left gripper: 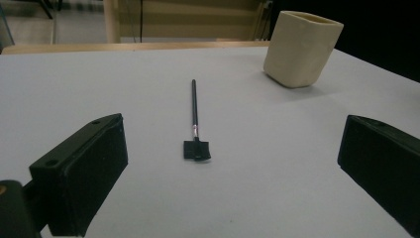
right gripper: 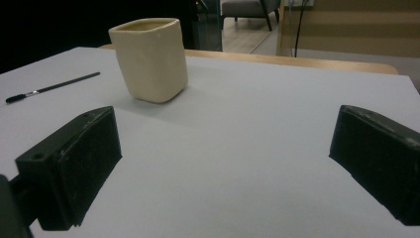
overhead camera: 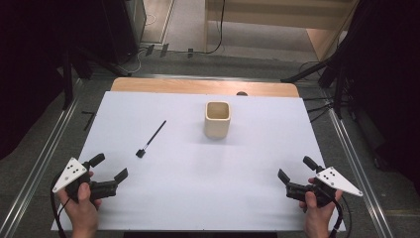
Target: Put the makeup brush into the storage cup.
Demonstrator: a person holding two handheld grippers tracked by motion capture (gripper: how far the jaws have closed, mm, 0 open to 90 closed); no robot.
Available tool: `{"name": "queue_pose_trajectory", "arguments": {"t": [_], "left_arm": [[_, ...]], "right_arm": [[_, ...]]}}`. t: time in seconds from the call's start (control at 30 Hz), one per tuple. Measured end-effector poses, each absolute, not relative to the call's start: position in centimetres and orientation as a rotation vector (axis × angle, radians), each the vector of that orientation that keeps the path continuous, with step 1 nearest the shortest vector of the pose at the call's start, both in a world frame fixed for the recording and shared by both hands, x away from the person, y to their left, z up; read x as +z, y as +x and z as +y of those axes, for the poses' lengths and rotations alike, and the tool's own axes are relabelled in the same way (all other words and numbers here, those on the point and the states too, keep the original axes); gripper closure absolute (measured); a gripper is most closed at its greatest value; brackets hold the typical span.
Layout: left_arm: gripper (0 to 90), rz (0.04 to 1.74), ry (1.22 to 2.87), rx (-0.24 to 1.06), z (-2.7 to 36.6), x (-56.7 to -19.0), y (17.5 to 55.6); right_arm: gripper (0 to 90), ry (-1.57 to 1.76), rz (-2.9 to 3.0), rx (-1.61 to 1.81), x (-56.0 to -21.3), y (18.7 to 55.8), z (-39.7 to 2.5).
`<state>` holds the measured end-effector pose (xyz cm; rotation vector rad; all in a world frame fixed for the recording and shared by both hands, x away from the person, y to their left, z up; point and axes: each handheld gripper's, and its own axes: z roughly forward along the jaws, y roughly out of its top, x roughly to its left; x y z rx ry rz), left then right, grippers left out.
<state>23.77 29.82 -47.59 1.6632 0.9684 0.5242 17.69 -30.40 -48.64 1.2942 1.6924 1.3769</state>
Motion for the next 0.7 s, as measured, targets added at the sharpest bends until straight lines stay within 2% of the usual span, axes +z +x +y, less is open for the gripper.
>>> {"name": "queue_pose_trajectory", "arguments": {"t": [0.43, 0.53, 0.7], "left_arm": [[0.0, 0.943, 1.722, 0.464, 28.3, -46.2, 26.6], [15.3, 0.971, 1.73, 0.48, 28.2, -45.6, 27.6], [14.8, 1.008, 1.741, 0.45, 27.9, -45.3, 29.3]], "right_arm": [[0.2, 1.314, 1.712, 1.373, -48.9, 17.6, -30.0], [0.2, 1.294, 1.729, 1.365, -48.9, 17.7, -29.7], [0.3, 1.297, 1.73, 1.365, -48.9, 17.7, -29.6]]}}
